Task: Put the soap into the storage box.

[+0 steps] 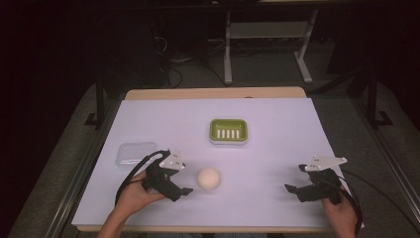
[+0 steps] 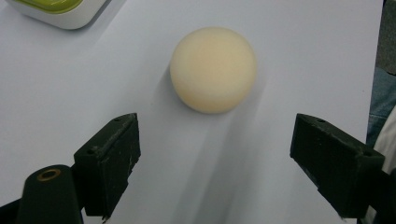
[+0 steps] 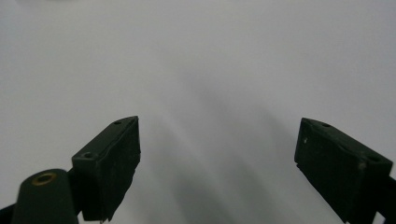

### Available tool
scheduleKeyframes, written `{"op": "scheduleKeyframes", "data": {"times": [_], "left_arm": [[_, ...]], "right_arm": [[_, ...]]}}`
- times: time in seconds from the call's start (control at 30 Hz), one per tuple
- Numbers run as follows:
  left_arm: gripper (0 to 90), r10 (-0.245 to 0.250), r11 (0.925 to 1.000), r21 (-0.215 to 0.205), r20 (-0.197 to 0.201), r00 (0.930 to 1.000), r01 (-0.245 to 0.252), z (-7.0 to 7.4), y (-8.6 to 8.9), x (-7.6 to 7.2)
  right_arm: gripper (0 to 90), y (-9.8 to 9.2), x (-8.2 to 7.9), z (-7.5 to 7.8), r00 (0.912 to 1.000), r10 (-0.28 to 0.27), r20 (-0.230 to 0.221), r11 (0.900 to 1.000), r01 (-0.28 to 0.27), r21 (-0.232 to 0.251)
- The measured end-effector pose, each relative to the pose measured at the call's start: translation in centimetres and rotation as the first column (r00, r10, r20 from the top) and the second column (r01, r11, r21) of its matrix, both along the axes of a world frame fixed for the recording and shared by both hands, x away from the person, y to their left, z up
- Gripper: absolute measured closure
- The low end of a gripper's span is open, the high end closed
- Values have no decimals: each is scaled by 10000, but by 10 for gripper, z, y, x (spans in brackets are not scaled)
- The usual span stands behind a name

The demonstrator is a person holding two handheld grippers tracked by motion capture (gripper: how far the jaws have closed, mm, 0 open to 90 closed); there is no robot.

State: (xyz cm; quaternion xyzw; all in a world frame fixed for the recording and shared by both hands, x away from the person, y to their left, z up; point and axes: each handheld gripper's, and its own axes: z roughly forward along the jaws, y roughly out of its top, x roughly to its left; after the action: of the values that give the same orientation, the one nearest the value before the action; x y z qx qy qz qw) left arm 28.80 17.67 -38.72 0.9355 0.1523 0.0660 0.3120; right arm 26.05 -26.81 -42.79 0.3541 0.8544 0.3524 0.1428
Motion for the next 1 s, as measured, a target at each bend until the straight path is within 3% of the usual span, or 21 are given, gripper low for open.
{"op": "scheduleKeyframes", "data": {"times": [0.37, 0.73, 1.0], "left_arm": [[156, -213, 9986, 484, 5, 9998, 212, -2, -23, 11], [152, -312, 9955, 887, -389, 9988, 346, -10, -44, 20], [152, -116, 9934, 1128, -645, 9979, 188, -18, -52, 25]], "right_arm": [[136, 1, 0, 1, 10000, 46, 36, 9999, -47, 163], [136, -1, -1, 2, 9998, -115, 153, 9992, 109, 380], [136, 1, -2, 3, 9998, -13, 216, 9994, 5, 332]]}}
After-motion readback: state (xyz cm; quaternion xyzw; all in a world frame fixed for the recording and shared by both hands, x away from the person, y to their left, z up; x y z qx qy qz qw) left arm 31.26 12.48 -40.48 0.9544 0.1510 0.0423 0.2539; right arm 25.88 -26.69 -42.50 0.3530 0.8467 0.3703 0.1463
